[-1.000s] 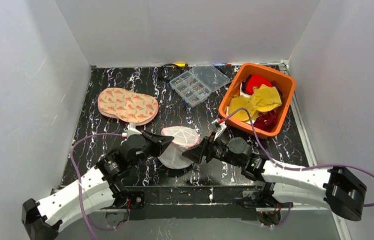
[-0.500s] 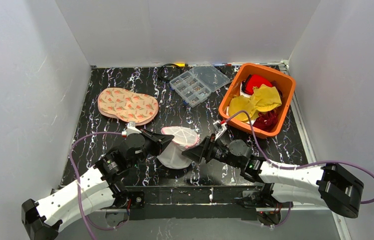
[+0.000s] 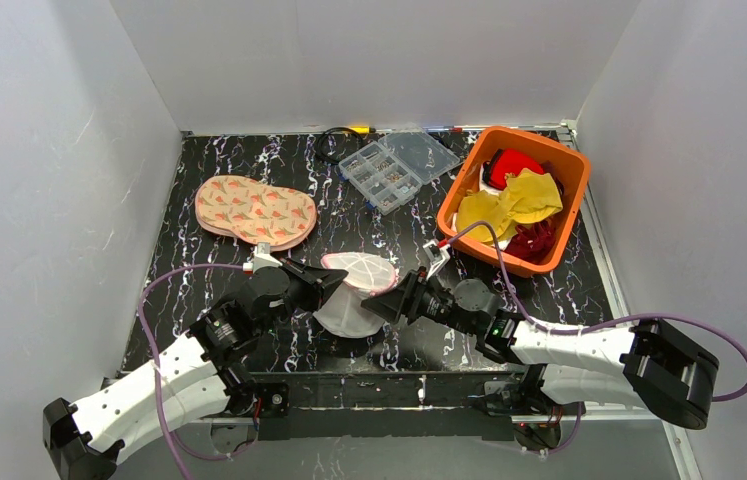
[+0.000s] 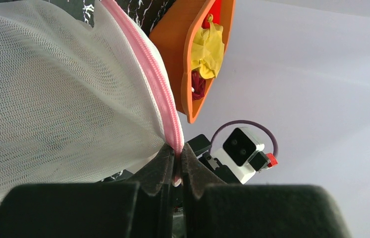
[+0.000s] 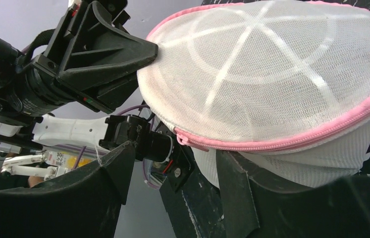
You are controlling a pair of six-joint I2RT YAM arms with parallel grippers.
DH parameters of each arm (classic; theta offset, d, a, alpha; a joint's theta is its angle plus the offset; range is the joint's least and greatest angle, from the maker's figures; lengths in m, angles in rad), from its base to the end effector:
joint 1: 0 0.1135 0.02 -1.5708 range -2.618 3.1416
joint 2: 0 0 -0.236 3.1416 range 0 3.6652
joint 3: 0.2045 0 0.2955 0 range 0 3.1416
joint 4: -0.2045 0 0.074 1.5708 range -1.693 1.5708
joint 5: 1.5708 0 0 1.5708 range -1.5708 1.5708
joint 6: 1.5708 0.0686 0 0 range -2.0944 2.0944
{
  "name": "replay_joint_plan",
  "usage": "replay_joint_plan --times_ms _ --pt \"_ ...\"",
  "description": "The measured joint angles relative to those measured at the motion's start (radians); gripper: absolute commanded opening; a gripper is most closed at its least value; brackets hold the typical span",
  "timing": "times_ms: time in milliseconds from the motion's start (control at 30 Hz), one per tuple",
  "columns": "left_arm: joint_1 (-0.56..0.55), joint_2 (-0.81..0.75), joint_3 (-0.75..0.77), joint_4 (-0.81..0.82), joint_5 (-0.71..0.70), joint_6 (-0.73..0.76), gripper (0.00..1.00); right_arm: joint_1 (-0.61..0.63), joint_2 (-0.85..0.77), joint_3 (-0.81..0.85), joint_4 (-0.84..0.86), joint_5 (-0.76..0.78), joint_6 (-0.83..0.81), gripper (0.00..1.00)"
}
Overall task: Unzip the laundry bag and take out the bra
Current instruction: Unzip the laundry bag at the center of the board.
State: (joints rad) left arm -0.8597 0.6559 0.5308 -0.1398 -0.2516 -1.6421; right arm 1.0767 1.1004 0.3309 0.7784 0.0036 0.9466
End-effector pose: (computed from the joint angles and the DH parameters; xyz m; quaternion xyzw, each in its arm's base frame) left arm 0.1846 -0.1882 0.2441 -0.3709 0.6994 -0.5408 0.2841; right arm 0.1450 0.2686 0.1669 -0.0445 0.7025 0.6014 0.3778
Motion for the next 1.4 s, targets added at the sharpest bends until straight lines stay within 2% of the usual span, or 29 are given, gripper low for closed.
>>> replay_joint_plan --times_ms 200,733,1400 --pt "0.0 -0.005 0.0 0.0 0.0 0.0 0.0 0.0 0.0 0.0 0.029 0.0 0.008 0.65" --pt "0.0 -0.011 0.0 -0.005 -0.002 0.0 0.0 0.001 -0.013 -0.003 0.04 0.006 0.019 0.48" --pt "0.0 -0.012 0.0 -0.006 -0.002 0.008 0.0 0.002 -0.022 -0.02 0.032 0.039 0.02 0.32"
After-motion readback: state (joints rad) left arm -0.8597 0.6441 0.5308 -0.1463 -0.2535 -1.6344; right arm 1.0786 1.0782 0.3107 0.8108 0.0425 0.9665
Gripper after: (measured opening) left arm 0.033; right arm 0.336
